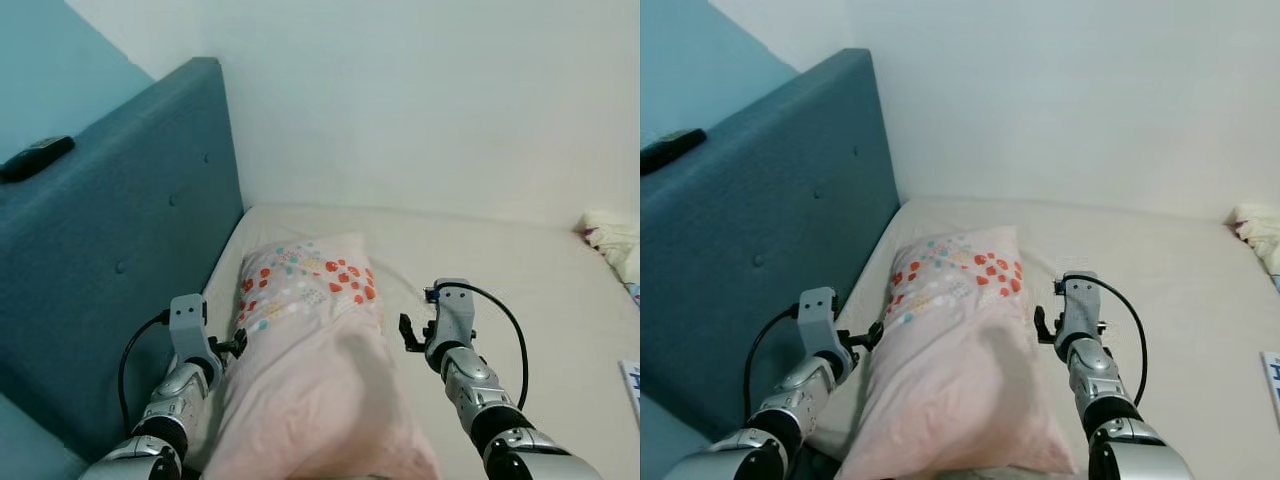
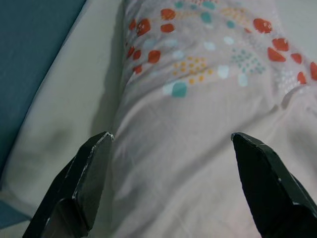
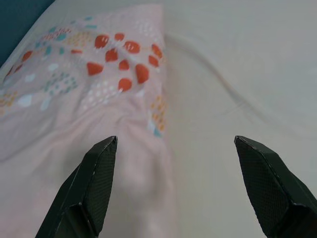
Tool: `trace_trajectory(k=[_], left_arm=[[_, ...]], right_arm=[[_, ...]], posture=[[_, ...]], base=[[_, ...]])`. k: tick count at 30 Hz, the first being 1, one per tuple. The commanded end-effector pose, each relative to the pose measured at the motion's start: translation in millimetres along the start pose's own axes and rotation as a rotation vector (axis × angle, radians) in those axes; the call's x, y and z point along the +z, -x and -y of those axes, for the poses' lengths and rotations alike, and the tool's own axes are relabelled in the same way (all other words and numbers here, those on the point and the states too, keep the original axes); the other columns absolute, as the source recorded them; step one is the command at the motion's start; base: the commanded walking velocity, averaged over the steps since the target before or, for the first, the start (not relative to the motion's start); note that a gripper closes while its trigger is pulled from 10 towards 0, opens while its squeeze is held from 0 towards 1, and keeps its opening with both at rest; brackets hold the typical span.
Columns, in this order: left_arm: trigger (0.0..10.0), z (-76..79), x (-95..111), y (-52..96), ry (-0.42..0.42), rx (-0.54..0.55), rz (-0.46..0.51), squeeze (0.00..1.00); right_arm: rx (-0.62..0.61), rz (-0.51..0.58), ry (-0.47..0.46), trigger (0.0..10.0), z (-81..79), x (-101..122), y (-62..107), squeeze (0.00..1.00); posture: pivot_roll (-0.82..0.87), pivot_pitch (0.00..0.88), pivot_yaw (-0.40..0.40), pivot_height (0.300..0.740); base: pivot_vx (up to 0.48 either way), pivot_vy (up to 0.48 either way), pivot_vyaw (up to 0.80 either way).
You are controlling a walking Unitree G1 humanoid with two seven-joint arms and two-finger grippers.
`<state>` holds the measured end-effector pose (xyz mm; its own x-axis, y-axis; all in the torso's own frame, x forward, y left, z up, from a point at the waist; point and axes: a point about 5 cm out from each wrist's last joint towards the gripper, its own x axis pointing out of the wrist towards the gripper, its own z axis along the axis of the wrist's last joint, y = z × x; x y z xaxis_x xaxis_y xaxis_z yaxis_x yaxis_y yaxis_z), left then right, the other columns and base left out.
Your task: Clean up the room
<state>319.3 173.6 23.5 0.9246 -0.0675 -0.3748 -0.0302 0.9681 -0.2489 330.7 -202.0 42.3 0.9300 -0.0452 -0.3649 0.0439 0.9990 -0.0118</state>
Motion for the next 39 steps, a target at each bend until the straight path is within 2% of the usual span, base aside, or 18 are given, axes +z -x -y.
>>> trace_trajectory(k=[1, 9, 12, 18, 19, 21, 22, 24, 27, 30, 31, 33, 36, 39], left_arm=[[10.0, -1.0, 6.4, -2.4, -0.042, -0.002, -0.007, 0.0], [10.0, 9.2, 12.1, -6.2, -0.054, -0.034, 0.008, 0.0], [10.0, 13.7, 16.0, -8.3, 0.0, -0.039, 0.022, 0.0], [10.0, 24.6, 51.5, -17.3, 0.059, -0.029, 0.135, 0.0], [10.0, 24.6, 51.5, -17.3, 0.059, -0.029, 0.135, 0.0], [10.0, 28.2, 73.6, -20.9, 0.098, -0.028, 0.195, 0.0], [10.0, 28.2, 73.6, -20.9, 0.098, -0.028, 0.195, 0.0], [10.0, 33.8, 90.6, -23.2, 0.111, -0.048, 0.236, 0.0], [10.0, 40.7, 96.9, -24.7, 0.114, -0.082, 0.242, 0.0], [10.0, 43.7, 93.5, -25.3, 0.107, -0.092, 0.223, 0.0], [10.0, 43.7, 93.5, -25.3, 0.107, -0.092, 0.223, 0.0], [10.0, 39.5, 84.7, -24.9, 0.096, -0.048, 0.192, 0.0], [10.0, 37.1, 82.9, -24.6, 0.092, -0.027, 0.185, 0.0], [10.0, 17.3, 89.4, -22.2, 0.087, 0.093, 0.212, 0.0]], right_arm=[[0.022, -0.014, 0.001, 10.0, -5.7, -13.9, 5.0, 0.0], [0.062, -0.001, -0.012, 10.0, -11.0, -20.7, 9.2, 0.0], [0.085, 0.019, -0.02, 10.0, -14.3, -21.2, 11.1, 0.0], [0.14, 0.069, -0.036, 10.0, -23.3, -19.4, 15.4, 0.0], [0.14, 0.069, -0.036, 10.0, -23.3, -19.4, 15.4, 0.0], [0.177, 0.088, -0.048, 10.0, -30.9, -18.5, 17.7, 0.0], [0.177, 0.088, -0.048, 10.0, -30.9, -18.5, 17.7, 0.0], [0.212, 0.108, -0.056, 10.0, -39.1, -18.1, 21.0, 0.0], [0.234, 0.118, -0.059, 10.0, -45.0, -19.9, 25.6, 0.0], [0.269, 0.13, -0.073, 10.0, -52.4, -21.4, 32.8, 0.0], [0.269, 0.13, -0.073, 10.0, -52.4, -21.4, 32.8, 0.0], [0.334, 0.164, -0.087, 10.0, -62.7, -19.7, 46.6, 0.0], [0.344, 0.172, -0.091, 10.0, -64.0, -18.7, 49.5, 0.0], [0.389, 0.191, -0.102, 10.0, -68.2, -15.5, 63.6, 0.0]], posture=[[-0.11, 0.049, 0.018, 0.638], [-0.13, 0.072, 0.025, 0.613], [-0.14, 0.088, 0.028, 0.603], [-0.14, 0.124, 0.034, 0.578], [-0.14, 0.124, 0.034, 0.578], [-0.14, 0.145, 0.038, 0.568], [-0.14, 0.145, 0.038, 0.568], [-0.14, 0.163, 0.041, 0.559], [-0.15, 0.182, 0.034, 0.559], [-0.16, 0.209, 0.039, 0.559], [-0.16, 0.209, 0.039, 0.559], [-0.18, 0.246, 0.041, 0.559], [-0.18, 0.246, 0.041, 0.559], [-0.2, 0.287, 0.037, 0.559]], base=[[0.0, 0.0, 0.0], [0.0, 0.0, 0.0], [0.0, 0.0, 0.0], [0.0, 0.0, 0.0], [0.0, 0.0, 0.0], [0.0, 0.0, 0.0], [0.0, 0.0, 0.0], [0.0, 0.0, 0.0], [0.0, 0.0, 0.0], [0.0, 0.0, 0.0], [0.0, 0.0, 0.0], [0.0, 0.0, 0.0], [0.0, 0.0, 0.0], [0.0, 0.0, 0.0]])
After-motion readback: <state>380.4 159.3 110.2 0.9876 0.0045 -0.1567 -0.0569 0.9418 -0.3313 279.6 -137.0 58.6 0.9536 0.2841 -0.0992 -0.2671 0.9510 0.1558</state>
